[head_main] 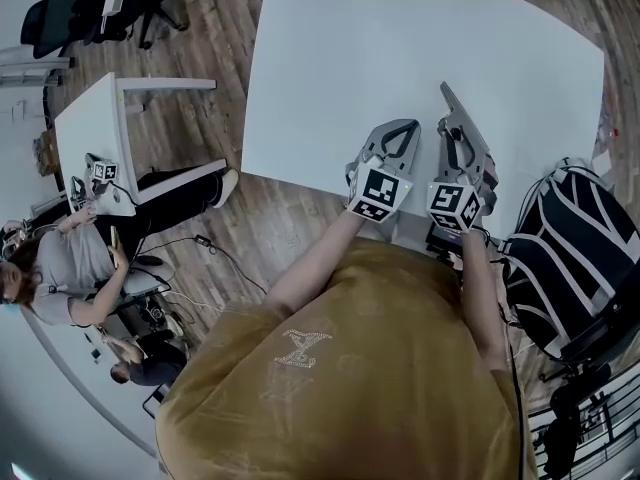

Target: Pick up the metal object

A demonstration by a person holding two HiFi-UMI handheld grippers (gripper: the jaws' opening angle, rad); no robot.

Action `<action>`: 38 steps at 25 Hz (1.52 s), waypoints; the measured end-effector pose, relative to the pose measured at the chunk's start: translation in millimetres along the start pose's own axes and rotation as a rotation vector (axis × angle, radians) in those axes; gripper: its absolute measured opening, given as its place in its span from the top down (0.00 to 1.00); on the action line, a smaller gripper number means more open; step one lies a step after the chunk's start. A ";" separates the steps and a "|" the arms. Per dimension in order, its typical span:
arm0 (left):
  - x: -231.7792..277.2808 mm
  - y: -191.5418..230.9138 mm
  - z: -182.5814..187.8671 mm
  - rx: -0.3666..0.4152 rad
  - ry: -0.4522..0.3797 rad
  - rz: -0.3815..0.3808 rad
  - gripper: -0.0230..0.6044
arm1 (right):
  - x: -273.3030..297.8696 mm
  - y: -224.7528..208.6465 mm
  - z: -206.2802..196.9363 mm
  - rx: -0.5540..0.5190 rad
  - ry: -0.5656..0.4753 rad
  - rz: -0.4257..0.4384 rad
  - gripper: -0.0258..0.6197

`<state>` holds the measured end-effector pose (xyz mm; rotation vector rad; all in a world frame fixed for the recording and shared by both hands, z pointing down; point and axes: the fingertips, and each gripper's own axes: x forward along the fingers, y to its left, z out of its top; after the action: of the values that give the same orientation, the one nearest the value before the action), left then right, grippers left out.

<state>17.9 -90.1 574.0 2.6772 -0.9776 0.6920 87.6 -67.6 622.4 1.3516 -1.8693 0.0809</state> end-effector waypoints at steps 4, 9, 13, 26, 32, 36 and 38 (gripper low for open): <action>-0.9 0.5 -3.4 -0.001 0.011 -0.004 0.96 | 8.9 0.3 -1.2 -0.062 -0.001 -0.037 0.79; 2.3 6.0 -5.7 -0.010 0.024 0.011 0.96 | 18.1 -3.5 -4.1 -0.112 0.014 -0.084 0.79; 4.4 8.0 -11.1 -0.010 0.034 0.014 0.96 | 19.2 -6.3 -1.8 -0.126 0.024 -0.106 0.80; 7.2 18.7 -16.3 -0.034 0.050 0.017 0.96 | 20.7 -16.3 0.4 -0.052 0.037 -0.093 0.81; 9.1 21.7 -13.7 -0.037 0.043 0.025 0.96 | 15.0 -26.7 5.2 0.001 0.029 -0.103 0.81; 10.2 22.7 -8.5 -0.045 0.038 0.033 0.96 | 11.7 -30.0 3.4 0.022 0.030 -0.104 0.81; 10.7 22.4 -7.9 -0.050 0.038 0.033 0.96 | 8.5 -32.8 4.2 0.042 0.025 -0.107 0.81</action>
<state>7.6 -110.3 587.0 2.6009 -1.0179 0.7128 111.2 -90.1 612.4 1.4706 -1.7802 0.0814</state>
